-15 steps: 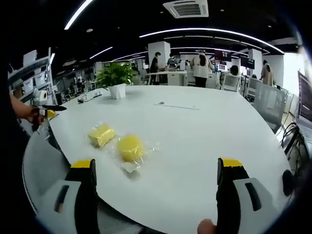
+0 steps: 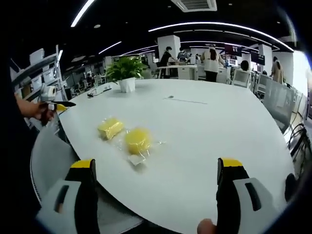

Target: Compare the silicone blocks by pressing each to a similar depth, holding the contact briefly, and releasing to observe deformation and rebound differences across the visible hardness samples.

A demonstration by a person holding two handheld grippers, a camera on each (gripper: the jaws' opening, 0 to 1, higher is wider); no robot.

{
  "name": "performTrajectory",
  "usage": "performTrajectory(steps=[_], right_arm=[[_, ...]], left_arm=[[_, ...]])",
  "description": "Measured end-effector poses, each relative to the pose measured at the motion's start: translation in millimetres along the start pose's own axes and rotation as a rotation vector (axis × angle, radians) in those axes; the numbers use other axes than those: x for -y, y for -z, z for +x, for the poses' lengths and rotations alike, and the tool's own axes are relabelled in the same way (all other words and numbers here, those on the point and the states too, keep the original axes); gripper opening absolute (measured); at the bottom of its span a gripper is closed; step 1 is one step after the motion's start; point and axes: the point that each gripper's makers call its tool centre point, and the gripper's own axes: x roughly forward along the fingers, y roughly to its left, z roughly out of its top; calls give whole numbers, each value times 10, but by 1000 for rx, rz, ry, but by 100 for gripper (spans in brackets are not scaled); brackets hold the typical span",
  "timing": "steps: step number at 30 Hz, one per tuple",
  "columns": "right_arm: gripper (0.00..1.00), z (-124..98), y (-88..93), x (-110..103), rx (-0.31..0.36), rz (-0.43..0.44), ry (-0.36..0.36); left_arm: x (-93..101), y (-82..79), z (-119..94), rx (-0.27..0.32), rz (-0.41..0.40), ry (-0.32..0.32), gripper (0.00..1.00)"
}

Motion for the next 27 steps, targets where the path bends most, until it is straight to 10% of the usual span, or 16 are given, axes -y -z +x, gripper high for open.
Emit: performTrajectory(steps=[2, 9, 16, 27], right_arm=[[97, 24, -103, 22, 31, -15, 13], [97, 40, -156, 33, 63, -14, 61], [97, -6, -194, -105, 67, -24, 43], [97, -30, -34, -47, 53, -18, 51]], left_arm=[[-152, -125, 14, 45, 96, -39, 100], [-170, -43, 137, -1, 78, 49, 100], [-15, -366, 203, 52, 94, 85, 100], [-60, -227, 231, 6, 129, 97, 100]])
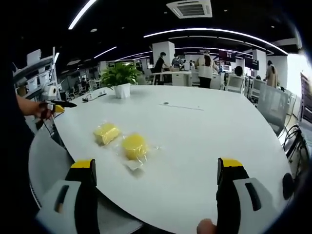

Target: Compare the silicone blocks by pressing each to a similar depth, holding the contact briefly, and releasing to observe deformation and rebound differences across the visible hardness samples.

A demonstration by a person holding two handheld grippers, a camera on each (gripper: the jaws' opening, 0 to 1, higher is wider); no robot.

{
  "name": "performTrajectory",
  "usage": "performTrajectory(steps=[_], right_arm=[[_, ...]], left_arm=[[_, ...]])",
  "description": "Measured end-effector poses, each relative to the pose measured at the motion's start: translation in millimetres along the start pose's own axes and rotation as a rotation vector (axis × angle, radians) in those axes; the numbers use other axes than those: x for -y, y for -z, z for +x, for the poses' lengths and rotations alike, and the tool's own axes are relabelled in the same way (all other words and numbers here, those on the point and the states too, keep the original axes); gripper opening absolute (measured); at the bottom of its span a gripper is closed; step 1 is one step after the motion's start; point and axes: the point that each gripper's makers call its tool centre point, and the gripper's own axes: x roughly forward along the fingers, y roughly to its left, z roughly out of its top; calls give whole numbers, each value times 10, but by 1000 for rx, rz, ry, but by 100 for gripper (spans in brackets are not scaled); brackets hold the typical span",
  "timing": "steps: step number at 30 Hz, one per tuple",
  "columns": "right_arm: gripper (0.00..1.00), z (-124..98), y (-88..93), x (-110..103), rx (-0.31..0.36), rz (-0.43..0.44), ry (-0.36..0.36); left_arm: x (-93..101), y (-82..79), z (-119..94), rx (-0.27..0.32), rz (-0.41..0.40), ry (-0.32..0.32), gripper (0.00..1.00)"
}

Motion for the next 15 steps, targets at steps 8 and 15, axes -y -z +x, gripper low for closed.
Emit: performTrajectory(steps=[8, 15], right_arm=[[97, 55, 116, 14, -32, -24, -13], [97, 34, 210, 25, -45, -14, -4]], left_arm=[[81, -14, 14, -17, 20, 13, 100], [60, 34, 36, -7, -16, 5, 100]])
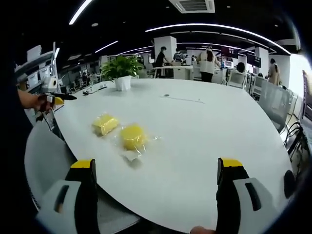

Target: Compare the silicone blocks by pressing each to a similar depth, holding the contact briefly, and releasing to observe deformation and rebound differences across the visible hardness samples.

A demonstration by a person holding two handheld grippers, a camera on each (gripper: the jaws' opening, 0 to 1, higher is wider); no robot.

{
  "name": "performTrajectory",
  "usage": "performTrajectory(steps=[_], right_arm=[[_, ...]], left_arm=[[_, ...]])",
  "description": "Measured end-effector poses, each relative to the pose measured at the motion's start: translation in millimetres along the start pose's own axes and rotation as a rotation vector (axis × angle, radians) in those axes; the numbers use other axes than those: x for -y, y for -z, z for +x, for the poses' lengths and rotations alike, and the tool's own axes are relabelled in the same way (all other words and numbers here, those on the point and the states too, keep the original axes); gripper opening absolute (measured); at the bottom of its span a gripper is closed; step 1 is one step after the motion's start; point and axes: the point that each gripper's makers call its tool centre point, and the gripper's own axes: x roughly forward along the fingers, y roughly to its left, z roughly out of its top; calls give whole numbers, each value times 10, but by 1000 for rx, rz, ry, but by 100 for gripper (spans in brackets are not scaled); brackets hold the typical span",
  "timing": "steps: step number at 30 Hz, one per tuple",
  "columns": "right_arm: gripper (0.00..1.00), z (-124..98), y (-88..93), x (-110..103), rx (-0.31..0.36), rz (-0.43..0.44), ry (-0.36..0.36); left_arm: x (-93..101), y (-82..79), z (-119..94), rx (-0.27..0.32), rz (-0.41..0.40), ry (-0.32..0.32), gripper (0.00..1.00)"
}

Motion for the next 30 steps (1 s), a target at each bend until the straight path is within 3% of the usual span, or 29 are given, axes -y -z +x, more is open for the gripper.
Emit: performTrajectory(steps=[2, 6, 11, 12, 13, 15, 18, 24, 30], right_arm=[[97, -26, -43, 13, 26, -4, 7], [97, -33, 66, 70, 3, 30, 17], [97, -24, -4, 102, 20, 41, 21], [97, -10, -6, 111, 25, 43, 23], [97, 11, 3, 120, 21, 47, 24], [97, 48, 35, 129, -1, 57, 26], [97, 58, -2, 107, 7, 42, 25], [97, 96, -17, 105, 28, 45, 15], [97, 110, 24, 41, 16, 45, -9]], left_arm=[[3, 28, 15, -1, -25, 4, 100], [-3, -17, 77, -1, -34, 11, 100], [-14, -69, 148, -7, -56, 7, 100], [-128, -46, 164, -28, -22, -48, 100], [-143, -36, 190, -33, -15, -48, 100], [-80, -26, 260, -30, -91, -5, 100], [-104, -5, 338, -48, -97, -14, 100], [11, -26, 500, -68, -117, 34, 100], [39, 77, 685, -134, -261, 45, 100]])
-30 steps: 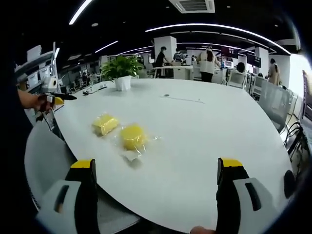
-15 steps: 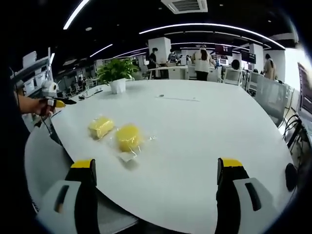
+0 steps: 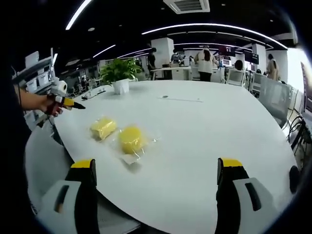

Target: Compare the silicone blocks by pressing each to a similar depth, holding the contact briefly, and releasing to observe deformation and rebound differences across the visible hardness samples.

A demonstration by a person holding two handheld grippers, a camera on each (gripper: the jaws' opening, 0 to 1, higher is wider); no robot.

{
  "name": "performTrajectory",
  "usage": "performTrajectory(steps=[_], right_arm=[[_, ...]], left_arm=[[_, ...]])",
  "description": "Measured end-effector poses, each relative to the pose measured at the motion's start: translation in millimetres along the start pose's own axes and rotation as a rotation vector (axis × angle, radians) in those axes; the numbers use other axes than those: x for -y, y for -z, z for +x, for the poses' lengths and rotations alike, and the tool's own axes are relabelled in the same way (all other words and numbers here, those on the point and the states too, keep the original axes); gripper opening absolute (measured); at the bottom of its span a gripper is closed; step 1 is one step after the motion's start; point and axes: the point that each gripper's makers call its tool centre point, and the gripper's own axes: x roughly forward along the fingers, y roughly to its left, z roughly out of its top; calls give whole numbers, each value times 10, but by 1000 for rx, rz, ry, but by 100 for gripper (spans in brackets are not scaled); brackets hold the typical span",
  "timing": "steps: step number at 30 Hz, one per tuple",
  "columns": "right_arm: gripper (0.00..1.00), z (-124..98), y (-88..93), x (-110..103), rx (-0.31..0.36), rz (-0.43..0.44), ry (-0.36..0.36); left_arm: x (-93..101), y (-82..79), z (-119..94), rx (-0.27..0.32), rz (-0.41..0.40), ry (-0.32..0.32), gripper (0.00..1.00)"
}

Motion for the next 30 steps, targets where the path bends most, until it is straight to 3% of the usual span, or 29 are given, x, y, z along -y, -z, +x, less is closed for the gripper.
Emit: performTrajectory(steps=[4, 10, 18, 23, 25, 30], right_arm=[[97, -5, 49, -2, -15, -4, -6], [97, -9, 82, 3, -17, 10, -3], [97, -5, 109, -33, -12, 25, -5], [97, 10, 133, -63, -14, 35, -5], [97, 20, 123, -81, -13, 36, -7], [97, 29, 114, -93, -13, 35, -4]], left_arm=[[-30, 89, 176, -63, -57, 4, 98], [-103, 92, 440, -90, -165, 17, 89], [-141, 245, 729, -164, -264, 39, 81], [-125, 362, 844, -218, -303, 57, 69], [-113, 460, 859, -268, -311, 60, 59], [-117, 479, 919, -277, -340, 69, 49]])
